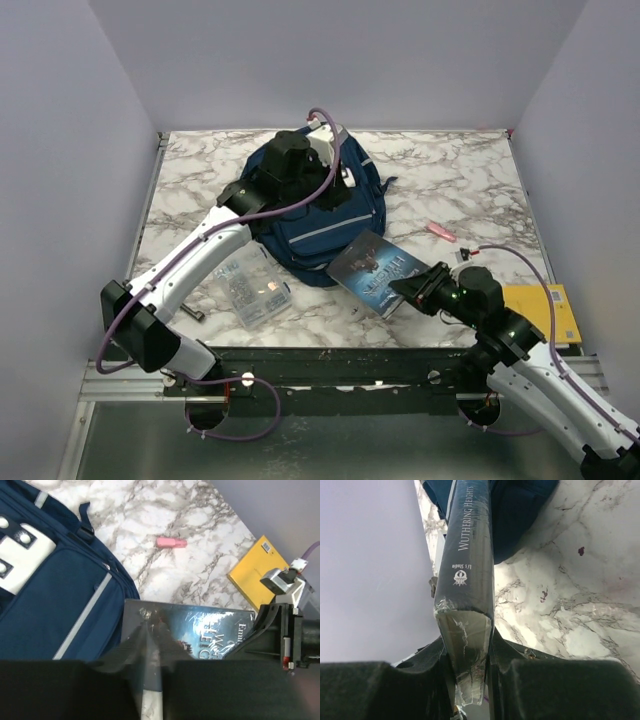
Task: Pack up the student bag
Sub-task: Place the book in the student bag.
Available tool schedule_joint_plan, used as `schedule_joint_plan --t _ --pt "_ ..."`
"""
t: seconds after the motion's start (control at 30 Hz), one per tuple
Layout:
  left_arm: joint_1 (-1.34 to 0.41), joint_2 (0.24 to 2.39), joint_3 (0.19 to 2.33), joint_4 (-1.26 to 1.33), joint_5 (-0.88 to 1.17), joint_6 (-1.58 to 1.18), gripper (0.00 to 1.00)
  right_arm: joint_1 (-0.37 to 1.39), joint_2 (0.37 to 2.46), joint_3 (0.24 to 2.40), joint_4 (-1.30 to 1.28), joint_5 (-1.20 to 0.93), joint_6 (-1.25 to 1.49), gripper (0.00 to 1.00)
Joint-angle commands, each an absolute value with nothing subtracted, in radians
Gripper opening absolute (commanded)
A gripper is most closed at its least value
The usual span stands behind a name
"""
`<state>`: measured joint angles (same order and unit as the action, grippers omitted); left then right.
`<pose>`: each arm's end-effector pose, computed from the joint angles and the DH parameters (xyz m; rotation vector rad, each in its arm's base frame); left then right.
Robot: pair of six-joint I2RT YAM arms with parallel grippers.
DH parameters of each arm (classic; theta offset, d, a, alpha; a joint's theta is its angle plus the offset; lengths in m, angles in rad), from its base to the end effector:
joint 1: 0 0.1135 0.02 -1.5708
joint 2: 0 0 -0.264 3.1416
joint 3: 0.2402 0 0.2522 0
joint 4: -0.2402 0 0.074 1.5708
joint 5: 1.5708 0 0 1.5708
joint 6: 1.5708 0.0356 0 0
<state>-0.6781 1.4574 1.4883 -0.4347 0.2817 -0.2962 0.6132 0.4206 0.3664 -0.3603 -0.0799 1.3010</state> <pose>0.2528 -0.2164 0.4008 0.5815 1.9900 -0.8966 0.1023 0.0755 0.2238 0.6989 2.1244 1.2441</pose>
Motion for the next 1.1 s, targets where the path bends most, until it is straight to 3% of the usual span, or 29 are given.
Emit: schedule_joint_plan --t 0.0,0.03,0.13,0.27,0.5,0.8,0.9,1.07 --pt "-0.717 1.536 1.470 -0.532 0.226 -0.209 0.39 0.614 0.391 0.521 -0.465 0.128 1.254 0.00" --pt "-0.730 1.556 1.457 -0.544 0.191 -0.192 0.51 0.613 0.396 0.559 -0.559 0.171 1.214 0.00" --pt "-0.752 1.597 1.385 -0.528 0.126 -0.156 0.58 0.613 0.393 0.653 -0.705 0.265 1.136 0.00" --pt "-0.752 1.672 1.361 -0.545 0.113 -0.130 0.51 0.614 0.361 0.711 -0.758 0.299 1.081 0.00" --pt "-0.750 1.732 1.336 -0.615 0.169 -0.116 0.62 0.614 0.356 0.707 -0.733 0.247 1.074 0.00" --pt "-0.746 1.770 1.321 -0.641 0.210 -0.091 0.61 0.613 0.356 0.672 -0.679 0.197 1.080 0.01" --pt "-0.745 1.775 1.320 -0.653 0.200 -0.091 0.54 0.614 0.353 0.678 -0.684 0.199 1.078 0.00" --pt "-0.715 1.721 1.259 -0.681 0.178 -0.057 0.54 0.614 0.344 0.687 -0.697 0.202 1.078 0.00"
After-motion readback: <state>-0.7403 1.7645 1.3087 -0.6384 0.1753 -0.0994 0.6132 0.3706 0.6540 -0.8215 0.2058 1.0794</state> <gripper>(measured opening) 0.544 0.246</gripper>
